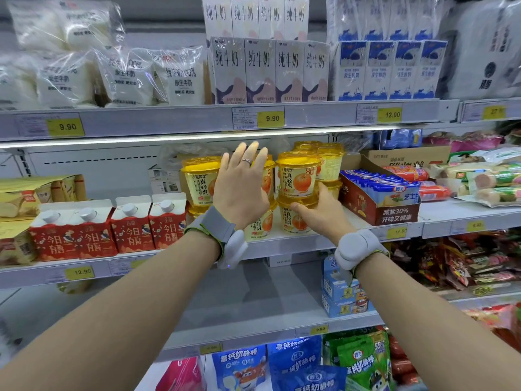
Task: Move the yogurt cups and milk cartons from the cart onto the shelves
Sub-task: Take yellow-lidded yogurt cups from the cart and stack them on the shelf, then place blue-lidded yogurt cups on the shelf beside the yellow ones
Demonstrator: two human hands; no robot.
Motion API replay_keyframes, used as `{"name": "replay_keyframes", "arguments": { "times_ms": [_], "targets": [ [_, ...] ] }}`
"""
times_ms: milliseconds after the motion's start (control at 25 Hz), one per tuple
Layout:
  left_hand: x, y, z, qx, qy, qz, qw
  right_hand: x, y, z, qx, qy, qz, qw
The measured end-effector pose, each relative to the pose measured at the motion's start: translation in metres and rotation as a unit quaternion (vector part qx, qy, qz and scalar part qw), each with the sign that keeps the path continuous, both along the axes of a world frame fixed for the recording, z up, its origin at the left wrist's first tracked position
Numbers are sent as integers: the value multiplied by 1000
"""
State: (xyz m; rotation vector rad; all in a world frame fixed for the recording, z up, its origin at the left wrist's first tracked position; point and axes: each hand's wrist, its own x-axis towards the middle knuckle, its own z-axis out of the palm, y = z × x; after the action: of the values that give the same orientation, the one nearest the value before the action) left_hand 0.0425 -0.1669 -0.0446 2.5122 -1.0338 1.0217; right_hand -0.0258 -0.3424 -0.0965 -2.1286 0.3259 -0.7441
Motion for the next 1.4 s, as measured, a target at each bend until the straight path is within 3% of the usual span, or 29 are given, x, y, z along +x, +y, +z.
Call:
{"name": "replay_keyframes", "arguments": {
  "times_ms": [160, 360, 480, 640, 840, 920, 1080, 1240, 1400],
  "targets": [
    [-29, -5, -19, -71, -59, -99, 991, -40, -18, 10, -68, 10, -23, 997],
    [-88, -49, -55, -135, 129, -259, 948, -112, -43, -9, -81, -6, -38, 996],
    [-134, -84, -102, -55, 216, -324, 919, -167, -63, -38, -106, 47, -47, 992],
    [-191, -117, -176, 36, 304, -367, 878, -234, -96, -91, -80, 98, -131, 983],
    [-246, -140, -235, 150, 417, -399, 803, -305, -115, -178, -75, 234, -173, 954],
    [-254, -145, -248, 206, 471, -363, 777, -318, -117, -208, -71, 298, -161, 938],
    [-267, -154, -262, 382, 325, -244, 830, -324, -120, -253, -102, 438, -100, 888],
    [-271, -157, -262, 393, 293, -294, 820, -330, -117, -268, -150, 466, -87, 868],
    [-264, -162, -269, 347, 343, -314, 814, -325, -115, -277, -192, 469, -89, 858]
  ]
}}
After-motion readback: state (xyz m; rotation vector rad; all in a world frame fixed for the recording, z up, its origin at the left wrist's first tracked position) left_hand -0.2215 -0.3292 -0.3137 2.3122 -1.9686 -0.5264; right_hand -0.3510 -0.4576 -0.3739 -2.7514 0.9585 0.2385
